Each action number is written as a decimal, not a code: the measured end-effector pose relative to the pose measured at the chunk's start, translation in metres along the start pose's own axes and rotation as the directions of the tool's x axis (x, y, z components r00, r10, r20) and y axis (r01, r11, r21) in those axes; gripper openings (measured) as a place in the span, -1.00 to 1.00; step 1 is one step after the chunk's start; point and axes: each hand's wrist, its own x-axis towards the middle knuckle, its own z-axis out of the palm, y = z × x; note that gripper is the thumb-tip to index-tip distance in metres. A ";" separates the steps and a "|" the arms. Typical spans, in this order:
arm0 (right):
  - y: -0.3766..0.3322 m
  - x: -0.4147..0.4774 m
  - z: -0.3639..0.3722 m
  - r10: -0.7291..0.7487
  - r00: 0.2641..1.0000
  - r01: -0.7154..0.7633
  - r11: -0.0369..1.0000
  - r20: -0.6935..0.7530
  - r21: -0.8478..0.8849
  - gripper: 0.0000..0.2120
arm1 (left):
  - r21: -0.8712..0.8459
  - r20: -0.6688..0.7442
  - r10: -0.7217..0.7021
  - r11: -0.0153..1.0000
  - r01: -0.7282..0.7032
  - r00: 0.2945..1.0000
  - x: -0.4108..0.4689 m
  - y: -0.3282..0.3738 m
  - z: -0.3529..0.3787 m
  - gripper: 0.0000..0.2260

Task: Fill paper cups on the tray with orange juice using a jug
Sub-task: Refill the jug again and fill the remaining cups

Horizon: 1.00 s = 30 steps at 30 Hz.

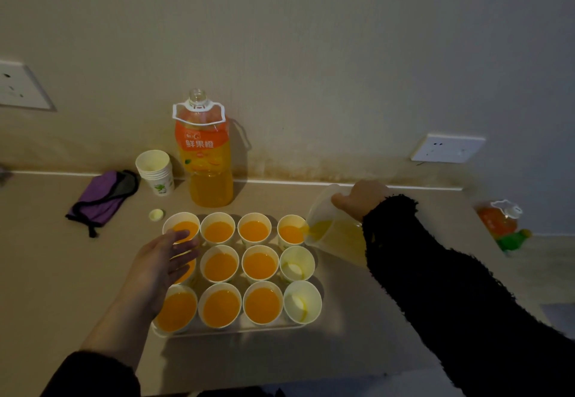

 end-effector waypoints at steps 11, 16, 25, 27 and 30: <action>0.000 0.001 0.000 -0.014 0.999 0.012 0.999 -0.041 -0.038 -0.54 | 0.010 0.002 0.006 1.000 -0.006 1.000 0.001 0.000 0.001 -0.76; -0.001 0.001 0.000 0.000 0.999 -0.002 0.999 -0.036 -0.035 -0.53 | 0.014 0.017 0.021 1.000 -0.021 1.000 0.000 0.000 0.002 -0.76; -0.003 0.003 0.000 0.007 0.999 -0.009 0.999 -0.032 -0.053 -0.49 | 0.016 0.018 0.019 1.000 -0.019 1.000 -0.001 0.001 0.003 -0.73; -0.003 0.003 0.000 0.009 1.000 -0.010 0.999 -0.028 -0.047 -0.49 | 0.018 0.017 0.015 1.000 -0.015 1.000 0.000 0.001 0.003 -0.73; -0.004 0.003 0.000 0.007 1.000 -0.008 0.999 -0.027 -0.039 -0.51 | 0.017 0.017 0.009 1.000 -0.009 1.000 0.001 0.000 0.002 -0.73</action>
